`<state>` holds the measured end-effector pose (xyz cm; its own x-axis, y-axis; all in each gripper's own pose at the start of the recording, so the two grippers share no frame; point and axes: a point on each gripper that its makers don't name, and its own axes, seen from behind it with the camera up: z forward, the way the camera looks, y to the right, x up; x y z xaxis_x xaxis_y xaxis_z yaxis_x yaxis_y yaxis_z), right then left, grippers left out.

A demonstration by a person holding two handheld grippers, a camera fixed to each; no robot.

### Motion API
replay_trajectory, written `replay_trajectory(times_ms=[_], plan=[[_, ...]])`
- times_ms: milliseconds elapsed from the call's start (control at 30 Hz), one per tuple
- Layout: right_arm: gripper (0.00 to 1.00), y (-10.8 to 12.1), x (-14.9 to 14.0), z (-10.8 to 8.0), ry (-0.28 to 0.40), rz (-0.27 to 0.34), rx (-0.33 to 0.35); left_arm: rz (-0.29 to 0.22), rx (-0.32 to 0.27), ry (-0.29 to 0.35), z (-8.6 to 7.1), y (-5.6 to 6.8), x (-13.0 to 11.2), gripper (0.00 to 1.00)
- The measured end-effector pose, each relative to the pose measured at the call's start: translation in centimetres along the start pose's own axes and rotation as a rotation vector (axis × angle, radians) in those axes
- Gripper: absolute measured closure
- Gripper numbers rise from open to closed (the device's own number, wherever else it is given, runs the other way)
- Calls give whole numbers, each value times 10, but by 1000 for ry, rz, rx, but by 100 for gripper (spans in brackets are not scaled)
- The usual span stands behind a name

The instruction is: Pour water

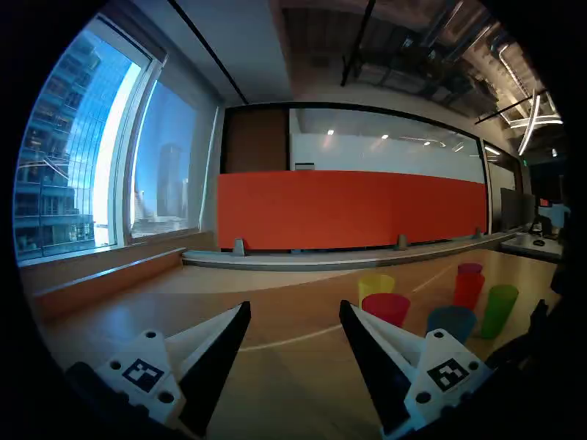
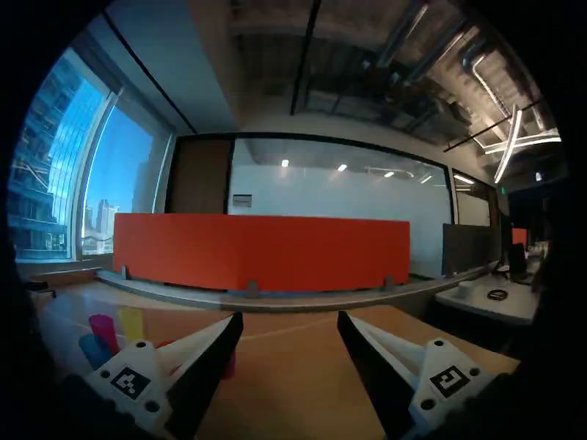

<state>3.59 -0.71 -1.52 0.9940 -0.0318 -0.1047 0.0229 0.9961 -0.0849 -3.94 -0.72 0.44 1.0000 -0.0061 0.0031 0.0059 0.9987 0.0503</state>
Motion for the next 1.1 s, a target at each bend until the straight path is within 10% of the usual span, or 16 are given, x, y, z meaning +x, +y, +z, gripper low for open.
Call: replay_trajectory(times_ms=[1100], plan=[[1, -7, -46, 7, 2, 71, 74, 1, 0, 0, 0, 1, 0, 10]])
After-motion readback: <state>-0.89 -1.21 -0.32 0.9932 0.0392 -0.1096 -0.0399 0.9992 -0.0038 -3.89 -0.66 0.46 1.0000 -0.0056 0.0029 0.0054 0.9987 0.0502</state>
